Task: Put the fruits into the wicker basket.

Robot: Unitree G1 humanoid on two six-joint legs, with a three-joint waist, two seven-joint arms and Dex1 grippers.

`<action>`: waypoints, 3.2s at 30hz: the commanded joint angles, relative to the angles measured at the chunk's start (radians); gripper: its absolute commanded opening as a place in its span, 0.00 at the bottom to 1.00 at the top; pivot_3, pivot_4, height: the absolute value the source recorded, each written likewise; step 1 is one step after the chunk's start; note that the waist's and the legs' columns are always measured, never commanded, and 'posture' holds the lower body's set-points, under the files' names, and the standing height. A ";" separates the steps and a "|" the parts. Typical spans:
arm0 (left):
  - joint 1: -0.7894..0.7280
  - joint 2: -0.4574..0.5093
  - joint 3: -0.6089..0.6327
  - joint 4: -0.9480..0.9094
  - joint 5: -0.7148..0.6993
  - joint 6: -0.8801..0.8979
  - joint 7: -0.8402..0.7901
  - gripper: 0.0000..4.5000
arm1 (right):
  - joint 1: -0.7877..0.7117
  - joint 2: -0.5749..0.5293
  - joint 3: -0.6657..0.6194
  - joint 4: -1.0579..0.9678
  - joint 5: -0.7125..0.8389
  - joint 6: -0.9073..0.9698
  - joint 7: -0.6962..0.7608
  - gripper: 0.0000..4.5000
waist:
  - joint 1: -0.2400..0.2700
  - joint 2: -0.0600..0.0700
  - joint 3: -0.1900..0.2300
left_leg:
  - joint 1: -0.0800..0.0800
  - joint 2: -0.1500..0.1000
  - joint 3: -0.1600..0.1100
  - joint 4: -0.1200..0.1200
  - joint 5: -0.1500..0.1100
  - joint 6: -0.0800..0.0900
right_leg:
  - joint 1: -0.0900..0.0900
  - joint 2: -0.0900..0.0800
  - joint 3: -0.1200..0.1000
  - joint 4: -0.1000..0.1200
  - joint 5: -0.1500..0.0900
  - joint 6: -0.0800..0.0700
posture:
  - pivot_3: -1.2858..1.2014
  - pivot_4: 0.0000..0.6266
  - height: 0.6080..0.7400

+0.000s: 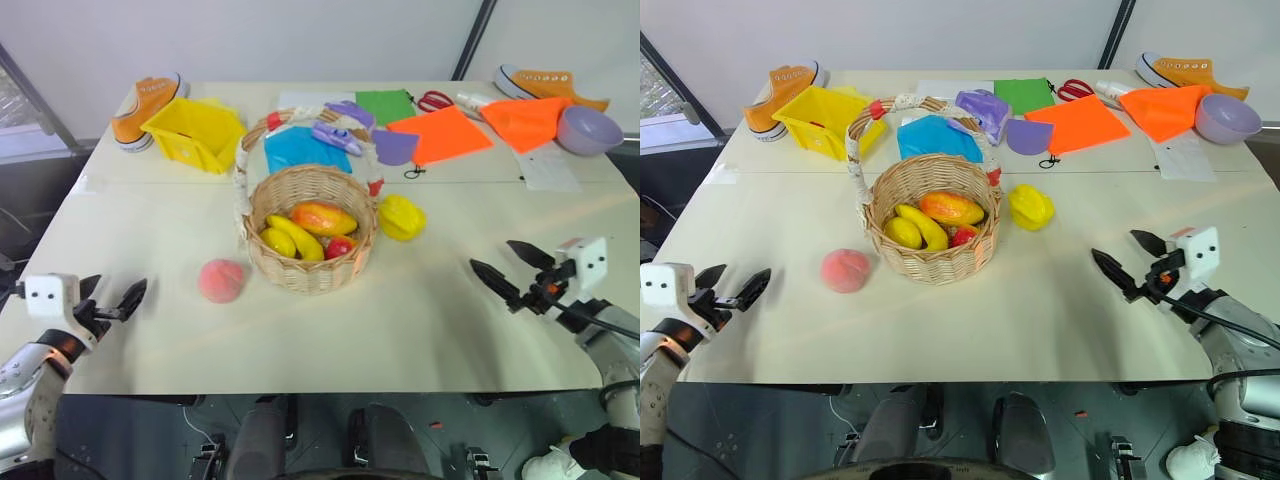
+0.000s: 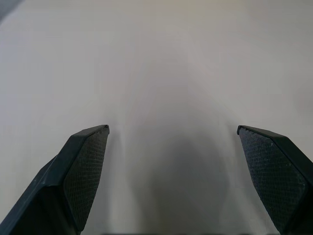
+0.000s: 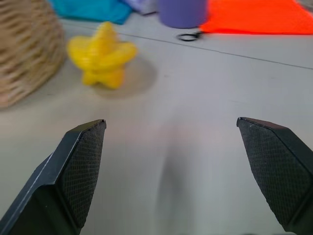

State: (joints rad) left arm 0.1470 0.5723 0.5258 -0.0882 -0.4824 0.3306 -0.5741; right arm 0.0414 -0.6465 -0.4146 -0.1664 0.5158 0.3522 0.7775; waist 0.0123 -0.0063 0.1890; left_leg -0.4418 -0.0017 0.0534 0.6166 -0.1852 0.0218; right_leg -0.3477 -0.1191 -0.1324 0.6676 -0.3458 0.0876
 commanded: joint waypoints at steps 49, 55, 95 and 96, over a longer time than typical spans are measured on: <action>-0.699 0.135 -0.517 -0.396 -0.204 0.491 -0.084 0.56 | 0.002 -0.138 0.220 -0.455 0.135 0.109 0.107 1.00 | 0.025 -0.002 0.001 | 0.001 -0.001 -0.001 0.005 -0.001 0.003 | 0.006 0.002 0.001 -0.003 0.001 0.002 | 0.52 0.24 0.92; -0.743 0.064 -0.639 -0.355 -0.069 0.441 -0.042 0.95 | -0.026 -0.090 0.202 -0.414 0.132 0.112 0.027 1.00 | 0.025 -0.002 0.001 | 0.001 -0.001 0.000 0.006 0.000 0.001 | 0.006 0.002 0.001 -0.003 0.001 0.002 | 0.52 0.24 0.92; -0.444 0.152 -0.373 -0.421 -0.229 0.292 -0.228 1.00 | -0.147 -0.194 0.138 -0.268 -0.059 0.124 0.081 0.39 | 0.027 0.001 0.002 | 0.000 -0.001 0.000 0.006 -0.001 0.001 | 0.005 0.002 0.001 -0.003 0.001 0.002 | 0.52 0.24 0.92; -0.437 0.160 -0.361 -0.394 -0.218 0.277 -0.238 1.00 | -0.124 -0.207 0.111 -0.324 0.009 0.160 0.106 0.39 | 0.024 0.001 0.002 | 0.000 -0.001 0.000 0.006 -0.002 0.003 | 0.005 0.002 0.001 -0.003 0.001 0.002 | 0.52 0.24 0.92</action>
State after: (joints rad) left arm -0.2955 0.7183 0.1199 -0.5114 -0.7235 0.6515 -0.7920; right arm -0.0982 -0.8340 -0.2339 -0.3520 0.3932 0.4647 0.8124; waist 0.0362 -0.0056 0.1909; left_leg -0.4412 -0.0019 0.0533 0.6220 -0.1874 0.0259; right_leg -0.3424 -0.1167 -0.1315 0.6647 -0.3447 0.0898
